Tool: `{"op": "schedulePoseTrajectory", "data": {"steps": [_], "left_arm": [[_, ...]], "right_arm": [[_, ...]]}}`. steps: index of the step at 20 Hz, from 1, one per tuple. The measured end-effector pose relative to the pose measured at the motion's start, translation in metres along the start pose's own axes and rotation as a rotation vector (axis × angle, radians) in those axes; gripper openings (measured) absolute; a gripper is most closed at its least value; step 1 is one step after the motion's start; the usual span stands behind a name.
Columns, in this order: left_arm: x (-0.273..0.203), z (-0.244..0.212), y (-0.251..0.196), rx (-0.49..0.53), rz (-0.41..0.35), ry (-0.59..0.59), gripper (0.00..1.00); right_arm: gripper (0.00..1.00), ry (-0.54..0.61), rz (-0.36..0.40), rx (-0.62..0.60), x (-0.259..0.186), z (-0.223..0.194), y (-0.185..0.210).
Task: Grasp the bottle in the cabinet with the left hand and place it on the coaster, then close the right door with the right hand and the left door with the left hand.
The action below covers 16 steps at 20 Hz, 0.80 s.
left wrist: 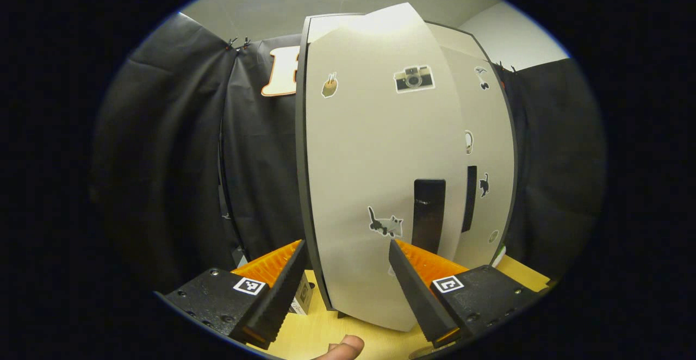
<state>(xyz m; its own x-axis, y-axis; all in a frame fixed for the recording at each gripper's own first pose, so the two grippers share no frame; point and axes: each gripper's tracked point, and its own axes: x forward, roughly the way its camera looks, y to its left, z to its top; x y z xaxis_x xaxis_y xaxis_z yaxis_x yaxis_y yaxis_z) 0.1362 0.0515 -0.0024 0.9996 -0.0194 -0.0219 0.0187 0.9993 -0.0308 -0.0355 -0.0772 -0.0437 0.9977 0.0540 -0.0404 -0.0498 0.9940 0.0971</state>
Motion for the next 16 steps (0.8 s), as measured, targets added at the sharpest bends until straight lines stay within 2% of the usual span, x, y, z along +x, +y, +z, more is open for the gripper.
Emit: {"op": "schedulePoseTrajectory", "data": {"steps": [6,7,8,12,16], "left_arm": [[-0.056,-0.012,-0.020,-0.012,-0.033,0.008,0.96],[-0.067,-0.016,-0.022,-0.010,-0.037,0.020,0.96],[-0.076,-0.019,-0.023,-0.010,-0.036,0.025,0.96],[-0.110,-0.024,-0.028,-0.007,-0.043,0.028,0.96],[-0.127,-0.024,-0.033,-0.021,-0.057,0.017,0.96]], "right_arm": [[0.96,0.008,0.037,0.002,-0.027,0.004,0.020],[0.92,0.000,0.047,-0.005,-0.031,0.006,0.025],[0.96,-0.003,0.063,-0.005,-0.036,0.007,0.033],[0.96,-0.005,0.111,0.010,-0.047,0.007,0.055],[0.96,-0.012,0.121,0.006,-0.049,0.008,0.069]]}}
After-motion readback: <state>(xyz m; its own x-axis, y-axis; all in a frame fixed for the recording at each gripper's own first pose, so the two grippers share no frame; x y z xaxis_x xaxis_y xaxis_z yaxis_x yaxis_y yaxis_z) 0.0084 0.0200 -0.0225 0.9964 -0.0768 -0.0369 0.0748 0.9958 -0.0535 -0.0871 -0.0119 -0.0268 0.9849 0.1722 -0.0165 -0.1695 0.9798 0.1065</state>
